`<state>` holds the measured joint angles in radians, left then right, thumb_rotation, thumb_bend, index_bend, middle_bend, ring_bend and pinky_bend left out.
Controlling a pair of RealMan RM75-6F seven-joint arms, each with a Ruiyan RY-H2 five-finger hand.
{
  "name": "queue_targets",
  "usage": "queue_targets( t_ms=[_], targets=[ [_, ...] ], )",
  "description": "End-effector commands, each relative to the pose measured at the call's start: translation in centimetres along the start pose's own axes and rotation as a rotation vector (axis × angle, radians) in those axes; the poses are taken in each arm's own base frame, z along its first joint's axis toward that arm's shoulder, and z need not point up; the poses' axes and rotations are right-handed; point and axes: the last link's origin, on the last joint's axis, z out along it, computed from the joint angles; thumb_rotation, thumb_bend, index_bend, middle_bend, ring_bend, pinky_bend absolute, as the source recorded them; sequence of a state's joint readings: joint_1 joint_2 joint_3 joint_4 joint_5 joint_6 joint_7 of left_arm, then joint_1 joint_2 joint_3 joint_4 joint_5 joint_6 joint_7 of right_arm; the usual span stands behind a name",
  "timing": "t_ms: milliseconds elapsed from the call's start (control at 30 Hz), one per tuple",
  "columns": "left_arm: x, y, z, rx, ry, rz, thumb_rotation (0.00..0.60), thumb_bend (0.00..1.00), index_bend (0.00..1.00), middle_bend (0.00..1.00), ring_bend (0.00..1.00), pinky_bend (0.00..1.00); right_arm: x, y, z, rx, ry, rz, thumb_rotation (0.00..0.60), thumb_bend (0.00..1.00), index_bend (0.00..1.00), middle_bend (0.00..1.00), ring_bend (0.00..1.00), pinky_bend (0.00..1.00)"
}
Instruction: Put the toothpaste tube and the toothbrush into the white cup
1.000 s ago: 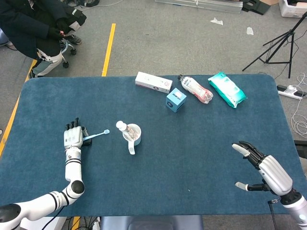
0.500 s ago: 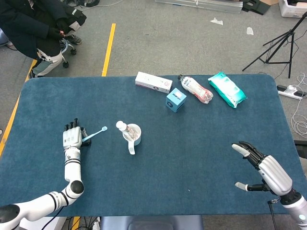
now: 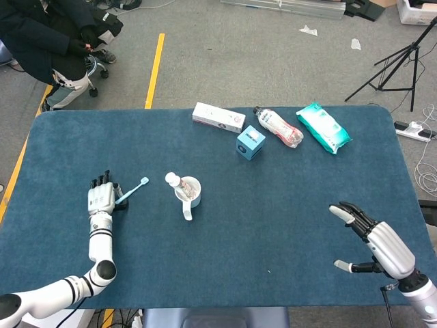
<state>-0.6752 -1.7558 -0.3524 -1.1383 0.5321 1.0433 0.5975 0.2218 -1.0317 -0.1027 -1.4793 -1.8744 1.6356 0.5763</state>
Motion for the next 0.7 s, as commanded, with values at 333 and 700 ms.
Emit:
queue_targets(
  t_ms=[333,700],
  targets=[
    [1.7,-1.4,-1.8,-0.039,0.020,-0.020,0.600,0.39,0.56,0.00,0.00,0.00,-0.2,0.0,0.1,0.000,-0.005,-0.003,0.600,0.01,0.02,0.15,0.09,0.40],
    [4.2,-4.0,-3.3,-0.036,0.060,-0.032,0.600,0.39,0.56,0.00,0.00,0.00,-0.3,0.0,0.2,-0.003,-0.010,-0.004,0.600,0.01,0.02,0.15,0.09,0.40]
  ],
)
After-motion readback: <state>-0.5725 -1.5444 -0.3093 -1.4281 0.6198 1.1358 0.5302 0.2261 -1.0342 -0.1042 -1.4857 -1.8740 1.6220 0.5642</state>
